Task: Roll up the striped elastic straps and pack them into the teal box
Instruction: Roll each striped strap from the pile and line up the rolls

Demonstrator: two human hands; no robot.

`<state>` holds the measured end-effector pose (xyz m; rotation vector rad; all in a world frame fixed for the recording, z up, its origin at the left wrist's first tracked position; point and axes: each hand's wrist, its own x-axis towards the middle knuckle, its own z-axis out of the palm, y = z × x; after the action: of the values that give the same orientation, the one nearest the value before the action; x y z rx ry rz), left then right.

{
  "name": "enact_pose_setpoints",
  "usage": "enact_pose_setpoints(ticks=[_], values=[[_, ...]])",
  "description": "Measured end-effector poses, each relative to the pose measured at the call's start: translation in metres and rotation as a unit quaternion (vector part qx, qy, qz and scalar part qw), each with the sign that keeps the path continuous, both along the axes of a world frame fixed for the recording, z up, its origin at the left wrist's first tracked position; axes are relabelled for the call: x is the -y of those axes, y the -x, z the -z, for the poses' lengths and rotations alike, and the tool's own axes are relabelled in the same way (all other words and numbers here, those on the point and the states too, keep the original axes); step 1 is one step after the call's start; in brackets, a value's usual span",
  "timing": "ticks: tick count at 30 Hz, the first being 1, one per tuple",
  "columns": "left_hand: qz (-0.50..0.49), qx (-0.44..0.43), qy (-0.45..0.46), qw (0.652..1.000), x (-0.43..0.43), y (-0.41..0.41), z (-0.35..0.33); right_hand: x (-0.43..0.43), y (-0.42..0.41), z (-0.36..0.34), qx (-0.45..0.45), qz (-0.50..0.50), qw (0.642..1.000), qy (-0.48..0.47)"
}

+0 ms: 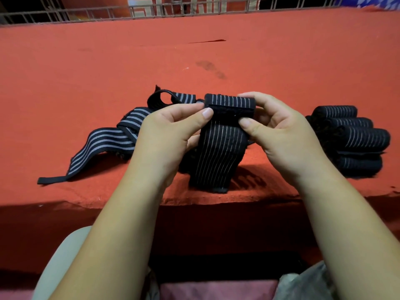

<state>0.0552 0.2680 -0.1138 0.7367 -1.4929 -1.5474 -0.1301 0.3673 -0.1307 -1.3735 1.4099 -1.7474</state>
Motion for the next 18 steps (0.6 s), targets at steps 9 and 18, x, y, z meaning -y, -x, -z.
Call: enact_pose_setpoints(ticks=[9,18], values=[[-0.018,-0.018,-0.009,1.000,-0.0027,0.0022,0.0030,0.0036,-0.0087,0.0038,0.043,0.007,0.999,-0.002],[0.005,-0.038,0.033,0.999,0.0021,0.0032,0.0054,0.0004,-0.0050,-0.0001,0.091,-0.017,0.995,-0.036]])
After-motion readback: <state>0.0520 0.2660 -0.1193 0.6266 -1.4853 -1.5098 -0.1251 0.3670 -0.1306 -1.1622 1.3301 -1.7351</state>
